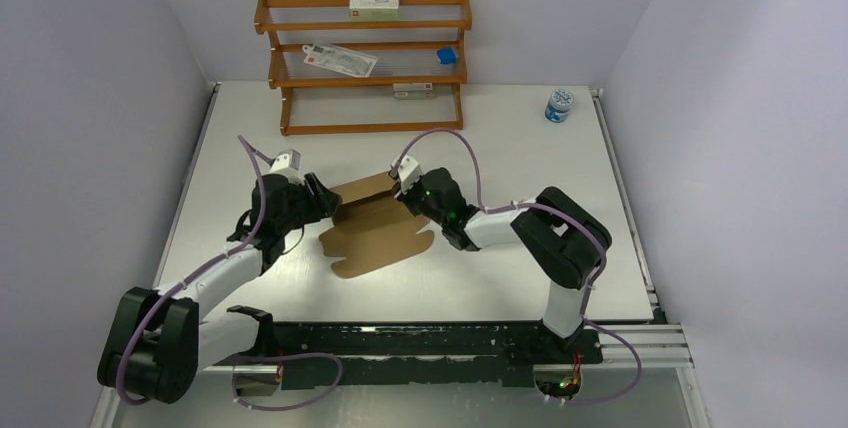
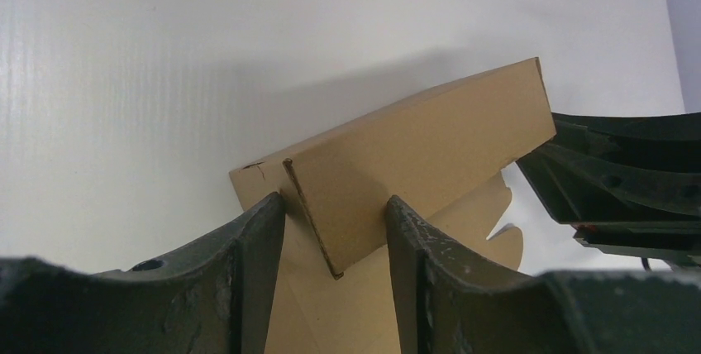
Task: Fold the paper box
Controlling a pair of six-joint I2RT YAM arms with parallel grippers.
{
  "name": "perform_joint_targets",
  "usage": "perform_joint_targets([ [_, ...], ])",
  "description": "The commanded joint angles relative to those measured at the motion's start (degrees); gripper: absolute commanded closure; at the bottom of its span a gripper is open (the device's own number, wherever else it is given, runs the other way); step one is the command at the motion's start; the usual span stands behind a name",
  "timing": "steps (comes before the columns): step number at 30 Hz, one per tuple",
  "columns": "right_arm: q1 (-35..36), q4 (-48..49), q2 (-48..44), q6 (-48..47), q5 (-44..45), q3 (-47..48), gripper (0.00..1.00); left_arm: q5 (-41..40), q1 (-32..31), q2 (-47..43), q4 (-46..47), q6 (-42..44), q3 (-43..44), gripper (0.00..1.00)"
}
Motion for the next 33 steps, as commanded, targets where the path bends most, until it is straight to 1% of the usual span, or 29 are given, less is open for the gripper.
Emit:
perform_joint_targets([
  [1, 3.77, 3.67, -1.69, 3.97, 5.92, -3.23, 0.87, 8.31, -0.46, -2.42, 2.24, -2.20, -1.62, 0.48],
  [4, 4.56, 3.34, -3.41, 5.00, 7.18, -5.36, 0.90, 9.42, -0.76, -5.19, 1.19, -3.08, -2.71, 0.48],
  [8, 4.71, -1.06, -7.50, 3.44, 5.91, -7.06, 0.94, 8.31, -1.27, -9.59, -2.65, -3.00, -3.41, 0.48],
  [10, 4.56, -4.15, -9.88, 1.76, 3.79, -7.73, 0.95, 4.09, -1.28, -11.78, -7.12, -2.80, -2.38, 0.45],
  [14, 3.54, -11.41, -13.61, -0.14, 1.78, -7.59, 0.96, -5.59, -1.19, -17.44, -15.04, -2.17, 2.41, 0.37],
  [17, 3.39, -13.88, -15.30, -0.22, -1.18, -7.83, 0.96, -6.98, -1.19, -18.98, -15.57, -1.52, 5.42, 0.32],
  [19, 3.39, -14.18, -15.63, 0.16, -1.89, -7.96, 0.96, -4.38, -1.21, -16.78, -15.08, -0.42, 7.54, 0.30],
  [22, 3.40, -12.72, -15.67, 0.88, -2.50, -9.12, 0.95, 3.27, -1.32, -10.65, -14.40, 1.23, 10.28, 0.29],
  [26, 3.54, -10.28, -15.09, 2.37, -3.64, -10.25, 0.94, 12.27, -2.34, -3.68, -9.33, 1.45, 10.73, 0.28],
  [28, 3.69, -9.38, -14.31, 3.10, -3.57, -10.38, 0.94, 13.85, -4.10, -0.56, -8.59, 1.99, 12.01, 0.27],
  [33, 4.25, -6.11, -12.43, 4.19, -2.27, -11.24, 0.93, 13.99, -9.17, 5.08, -6.63, 3.20, 14.76, 0.26],
])
